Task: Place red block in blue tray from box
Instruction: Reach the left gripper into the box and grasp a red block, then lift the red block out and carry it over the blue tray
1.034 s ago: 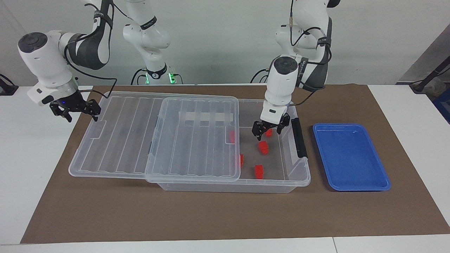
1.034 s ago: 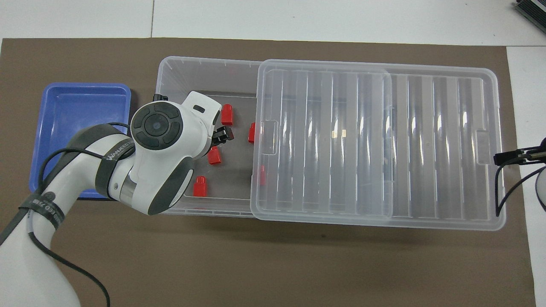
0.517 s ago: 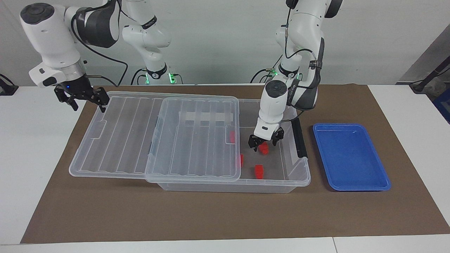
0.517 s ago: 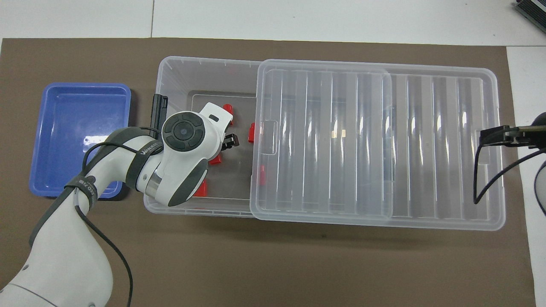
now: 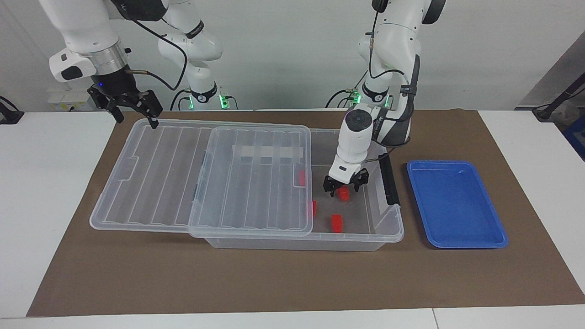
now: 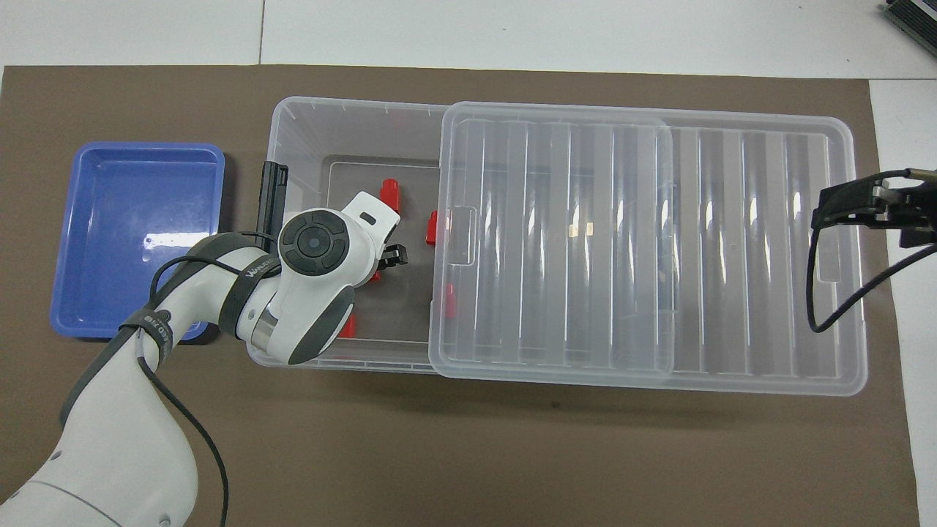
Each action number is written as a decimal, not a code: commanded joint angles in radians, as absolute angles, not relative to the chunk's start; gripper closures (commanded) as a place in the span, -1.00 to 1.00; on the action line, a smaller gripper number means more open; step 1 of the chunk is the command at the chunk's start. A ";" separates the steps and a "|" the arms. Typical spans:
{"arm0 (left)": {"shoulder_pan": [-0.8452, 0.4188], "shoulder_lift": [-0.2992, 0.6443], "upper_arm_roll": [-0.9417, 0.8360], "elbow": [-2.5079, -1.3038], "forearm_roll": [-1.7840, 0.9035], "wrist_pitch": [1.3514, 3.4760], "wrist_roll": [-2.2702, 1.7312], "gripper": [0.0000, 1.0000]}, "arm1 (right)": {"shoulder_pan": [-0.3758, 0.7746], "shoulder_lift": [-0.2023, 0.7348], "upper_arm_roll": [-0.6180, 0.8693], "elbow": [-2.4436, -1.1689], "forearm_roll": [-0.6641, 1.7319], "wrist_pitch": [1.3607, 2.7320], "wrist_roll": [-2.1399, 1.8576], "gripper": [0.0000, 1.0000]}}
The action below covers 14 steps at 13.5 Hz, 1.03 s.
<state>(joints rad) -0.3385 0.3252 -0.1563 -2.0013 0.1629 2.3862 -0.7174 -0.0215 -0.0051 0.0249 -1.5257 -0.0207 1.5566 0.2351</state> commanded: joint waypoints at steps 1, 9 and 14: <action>-0.339 0.304 -0.150 -2.033 0.181 2.405 -0.707 0.82 | -0.032 0.023 0.029 -1.479 0.000 1.500 0.252 -1.00; -0.322 0.288 -0.143 -1.748 0.054 2.024 -0.793 1.00 | -0.025 -0.028 0.031 -1.563 -0.006 1.500 0.242 -1.00; -0.278 0.244 -0.132 -1.491 -0.002 1.633 -0.776 1.00 | -0.025 -0.028 0.031 -1.565 -0.012 1.499 0.206 -1.00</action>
<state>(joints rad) -0.2878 0.2551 -0.1373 -1.5460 0.0214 1.7334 -0.7823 -0.0198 -0.0018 0.0272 -1.5311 -0.0191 1.4901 0.2301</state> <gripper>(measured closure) 0.656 0.000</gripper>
